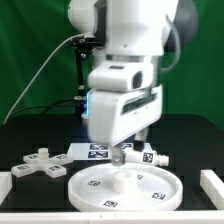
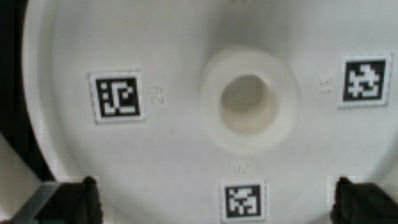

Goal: Assemble round table

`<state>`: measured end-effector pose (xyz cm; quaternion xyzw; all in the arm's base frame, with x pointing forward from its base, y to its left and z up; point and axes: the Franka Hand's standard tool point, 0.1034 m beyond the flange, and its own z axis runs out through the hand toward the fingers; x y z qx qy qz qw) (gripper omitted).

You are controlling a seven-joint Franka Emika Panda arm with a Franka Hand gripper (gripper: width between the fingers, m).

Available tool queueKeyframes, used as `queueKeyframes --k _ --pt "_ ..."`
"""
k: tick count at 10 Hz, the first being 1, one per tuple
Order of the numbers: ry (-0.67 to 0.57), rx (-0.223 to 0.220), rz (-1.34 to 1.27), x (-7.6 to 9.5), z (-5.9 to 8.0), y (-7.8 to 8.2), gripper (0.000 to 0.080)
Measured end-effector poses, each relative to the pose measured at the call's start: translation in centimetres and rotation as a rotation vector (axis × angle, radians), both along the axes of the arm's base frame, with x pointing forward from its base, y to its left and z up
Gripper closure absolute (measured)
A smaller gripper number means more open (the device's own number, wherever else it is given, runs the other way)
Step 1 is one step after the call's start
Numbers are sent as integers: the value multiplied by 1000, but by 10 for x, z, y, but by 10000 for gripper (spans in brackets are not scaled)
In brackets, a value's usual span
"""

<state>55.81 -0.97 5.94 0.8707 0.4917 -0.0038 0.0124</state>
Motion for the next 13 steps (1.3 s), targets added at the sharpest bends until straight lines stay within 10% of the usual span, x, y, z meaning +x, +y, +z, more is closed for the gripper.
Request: queueKeyframes --k 3,9,13 --pt "7 9 -10 -5 -27 -3 150" --pt "-1 10 -13 1 -29 1 178" --pt "-3 10 -14 2 -28 0 755"
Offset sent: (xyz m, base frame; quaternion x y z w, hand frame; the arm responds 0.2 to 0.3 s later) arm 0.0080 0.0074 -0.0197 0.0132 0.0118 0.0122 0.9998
